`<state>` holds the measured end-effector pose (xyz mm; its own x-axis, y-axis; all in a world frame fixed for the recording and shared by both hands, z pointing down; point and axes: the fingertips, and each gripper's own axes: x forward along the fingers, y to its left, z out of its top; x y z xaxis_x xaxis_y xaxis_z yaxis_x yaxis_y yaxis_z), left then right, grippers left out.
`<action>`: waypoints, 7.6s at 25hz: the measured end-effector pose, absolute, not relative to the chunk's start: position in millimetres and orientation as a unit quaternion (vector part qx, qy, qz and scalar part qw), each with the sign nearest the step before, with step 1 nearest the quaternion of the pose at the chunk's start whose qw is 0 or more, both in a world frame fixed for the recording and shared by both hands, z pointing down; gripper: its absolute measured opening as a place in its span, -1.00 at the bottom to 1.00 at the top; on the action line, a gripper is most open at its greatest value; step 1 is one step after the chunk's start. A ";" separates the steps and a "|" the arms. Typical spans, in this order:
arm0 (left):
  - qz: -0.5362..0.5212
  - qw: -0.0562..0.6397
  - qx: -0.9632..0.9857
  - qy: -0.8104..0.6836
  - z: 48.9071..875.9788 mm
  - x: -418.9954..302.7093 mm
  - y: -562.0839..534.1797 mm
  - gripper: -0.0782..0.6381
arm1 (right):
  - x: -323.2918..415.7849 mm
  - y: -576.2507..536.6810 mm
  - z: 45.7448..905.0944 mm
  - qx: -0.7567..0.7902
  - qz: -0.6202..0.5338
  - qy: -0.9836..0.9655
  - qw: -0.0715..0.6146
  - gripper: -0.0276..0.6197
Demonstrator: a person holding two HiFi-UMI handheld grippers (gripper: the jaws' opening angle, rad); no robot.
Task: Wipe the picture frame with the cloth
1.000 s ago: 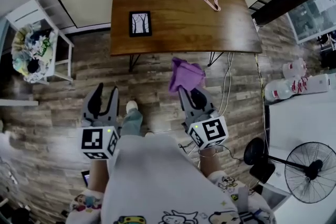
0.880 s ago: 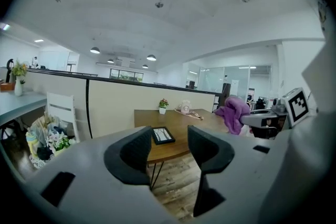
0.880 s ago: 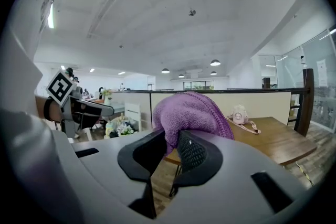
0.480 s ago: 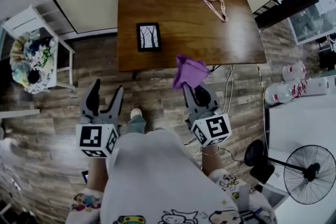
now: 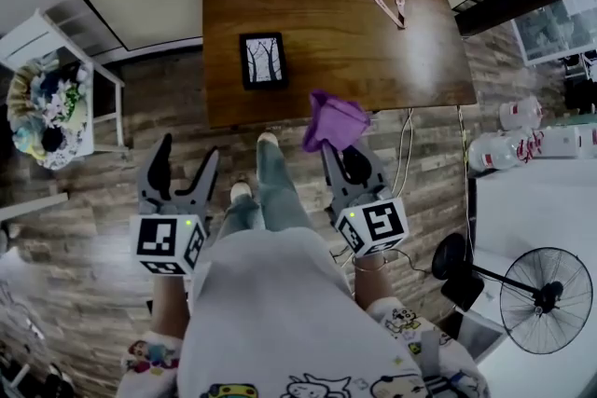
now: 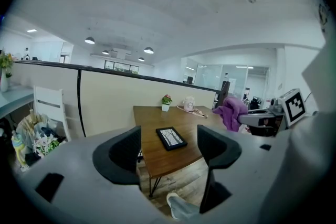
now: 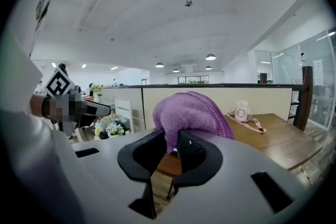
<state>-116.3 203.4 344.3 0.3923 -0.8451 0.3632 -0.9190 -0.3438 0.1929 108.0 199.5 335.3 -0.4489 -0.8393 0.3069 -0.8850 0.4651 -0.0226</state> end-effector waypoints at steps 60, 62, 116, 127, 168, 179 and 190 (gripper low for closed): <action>0.171 0.291 0.785 -0.520 440.6 -67.3 -41.3 0.08 | 89.0 -71.0 399.1 0.418 0.138 -0.881 0.175 -0.76; 0.178 0.301 0.784 -0.513 451.0 -64.7 -37.8 0.08 | 86.9 -68.5 407.0 0.416 0.145 -0.879 0.180 -0.76; 0.219 0.486 0.729 -0.429 581.8 -34.8 -3.2 -0.56 | 34.2 -52.2 491.7 0.332 0.207 -0.884 0.257 -0.76; 0.195 0.512 0.724 -0.420 582.9 -35.9 -3.4 -0.58 | -24.4 -56.7 520.7 0.223 0.209 -0.897 0.319 -0.76; 0.132 0.583 0.689 -0.410 583.0 -36.8 -7.1 -0.61 | 58.0 -60.2 559.1 0.263 0.198 -0.832 0.446 -0.77; 0.125 0.580 0.679 -0.433 582.7 -35.7 -6.5 -0.60 | 80.8 -68.9 561.1 0.297 0.203 -0.825 0.436 -0.77; 0.093 0.609 0.651 -0.443 581.7 -28.2 0.4 -0.60 | 4.9 -28.4 525.3 0.188 0.249 -0.878 0.364 -0.77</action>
